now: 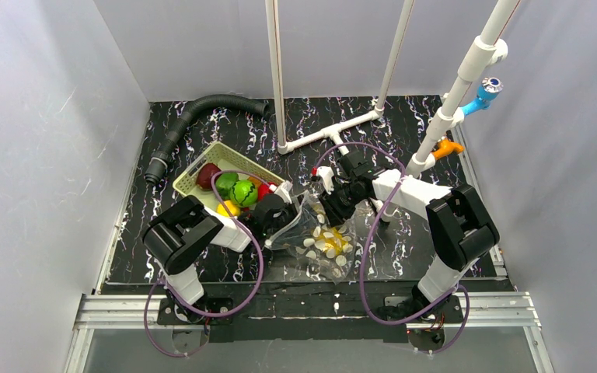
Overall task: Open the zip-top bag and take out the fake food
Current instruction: Pick up the fake fruit from the zipper food storage bag.
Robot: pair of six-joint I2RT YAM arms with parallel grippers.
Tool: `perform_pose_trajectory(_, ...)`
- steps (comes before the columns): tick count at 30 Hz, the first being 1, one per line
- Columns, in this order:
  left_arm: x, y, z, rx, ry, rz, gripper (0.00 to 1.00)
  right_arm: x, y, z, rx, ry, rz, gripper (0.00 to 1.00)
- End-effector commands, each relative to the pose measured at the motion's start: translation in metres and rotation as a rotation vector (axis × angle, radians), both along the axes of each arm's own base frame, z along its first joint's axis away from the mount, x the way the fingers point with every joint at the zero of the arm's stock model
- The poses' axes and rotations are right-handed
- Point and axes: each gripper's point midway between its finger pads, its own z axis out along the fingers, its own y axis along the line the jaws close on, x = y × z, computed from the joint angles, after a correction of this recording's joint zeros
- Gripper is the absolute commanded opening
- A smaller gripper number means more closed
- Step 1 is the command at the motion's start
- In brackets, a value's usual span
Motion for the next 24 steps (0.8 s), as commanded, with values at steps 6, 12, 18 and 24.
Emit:
perform_pose_trajectory(6, -0.007, -0.007, -0.018, 0.045, 0.053, -0.012, 0.70, -0.009, 0.017, 0.014, 0.077, 0.055, 0.053, 0.40)
perform_pose_trajectory(12, -0.006, -0.002, -0.019, 0.069, 0.040, 0.007, 0.42, -0.009, 0.017, 0.015, 0.073, 0.052, 0.056, 0.40)
perform_pose_trajectory(18, -0.010, 0.011, -0.011, 0.119, -0.003, 0.006, 0.12, 0.002, 0.007, 0.015, 0.035, 0.002, 0.033, 0.42)
perform_pose_trajectory(24, -0.017, 0.023, 0.001, 0.158, -0.069, -0.033, 0.00, 0.012, -0.008, 0.028, 0.044, -0.038, 0.016, 0.54)
